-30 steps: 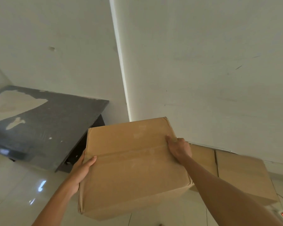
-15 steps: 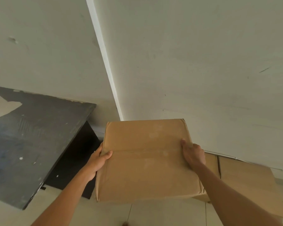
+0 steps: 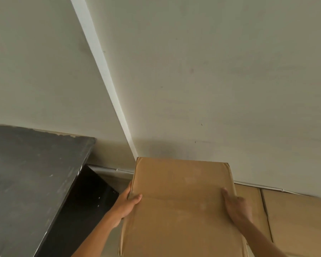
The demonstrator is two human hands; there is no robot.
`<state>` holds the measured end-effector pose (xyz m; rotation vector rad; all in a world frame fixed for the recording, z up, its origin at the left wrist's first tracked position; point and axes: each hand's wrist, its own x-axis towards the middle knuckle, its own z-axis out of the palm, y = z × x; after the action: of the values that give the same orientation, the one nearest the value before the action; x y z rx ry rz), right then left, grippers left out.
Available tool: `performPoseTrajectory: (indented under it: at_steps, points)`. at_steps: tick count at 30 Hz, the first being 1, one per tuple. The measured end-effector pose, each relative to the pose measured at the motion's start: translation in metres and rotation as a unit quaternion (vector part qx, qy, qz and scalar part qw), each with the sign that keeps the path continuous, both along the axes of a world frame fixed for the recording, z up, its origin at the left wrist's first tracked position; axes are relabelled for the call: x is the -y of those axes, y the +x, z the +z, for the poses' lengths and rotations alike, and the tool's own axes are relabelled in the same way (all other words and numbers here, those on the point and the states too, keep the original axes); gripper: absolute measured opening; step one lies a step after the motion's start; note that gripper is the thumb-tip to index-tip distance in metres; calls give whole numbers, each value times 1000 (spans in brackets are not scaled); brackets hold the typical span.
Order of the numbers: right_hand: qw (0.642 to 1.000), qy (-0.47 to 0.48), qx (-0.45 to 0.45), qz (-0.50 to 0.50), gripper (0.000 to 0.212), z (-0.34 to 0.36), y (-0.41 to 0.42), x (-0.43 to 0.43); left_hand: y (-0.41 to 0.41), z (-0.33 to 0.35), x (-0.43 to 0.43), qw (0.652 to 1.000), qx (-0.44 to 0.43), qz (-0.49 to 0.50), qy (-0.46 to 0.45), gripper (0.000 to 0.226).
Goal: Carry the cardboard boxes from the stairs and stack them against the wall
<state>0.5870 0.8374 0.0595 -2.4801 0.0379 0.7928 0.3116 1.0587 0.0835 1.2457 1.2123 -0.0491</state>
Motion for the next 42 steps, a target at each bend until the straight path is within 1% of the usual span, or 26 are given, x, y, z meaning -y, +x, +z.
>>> performPoseTrajectory:
  at_steps: [4,7,9,13,17,21,27,31,37,39,42]
  points:
    - [999,-32,-12,-17,69,-38,1,-14,9,-41,-21,999,-20,1,-37,78]
    - [998,-52,-15,-24,77,-66,6,-29,21,-69,-39,998,-34,10,-56,77]
    - [998,-48,-22,-29,78,-85,8,-41,29,-88,-51,998,-43,17,-49,75]
    - [998,-28,-23,-56,70,-114,8,-61,37,-121,-73,998,-55,13,-32,71]
    - [997,-8,-21,-72,68,-136,10,-70,43,-140,-86,998,-55,3,-15,71]
    - [996,11,-16,-90,66,-151,13,-75,51,-152,-93,998,-62,-5,-10,72]
    - [995,11,-13,-101,68,-162,14,-79,53,-161,-97,998,-57,-1,-14,70]
    - [996,7,-2,-89,67,-162,11,-77,52,-161,-98,998,-53,18,-9,68]
    - [997,45,2,-65,61,-160,9,-82,45,-160,-106,998,-54,42,-2,69]
    - [997,60,-3,-57,59,-160,6,-84,41,-160,-109,997,-55,55,7,68]
    - [996,58,-46,-44,59,-165,2,-82,37,-164,-107,995,-69,66,15,68]
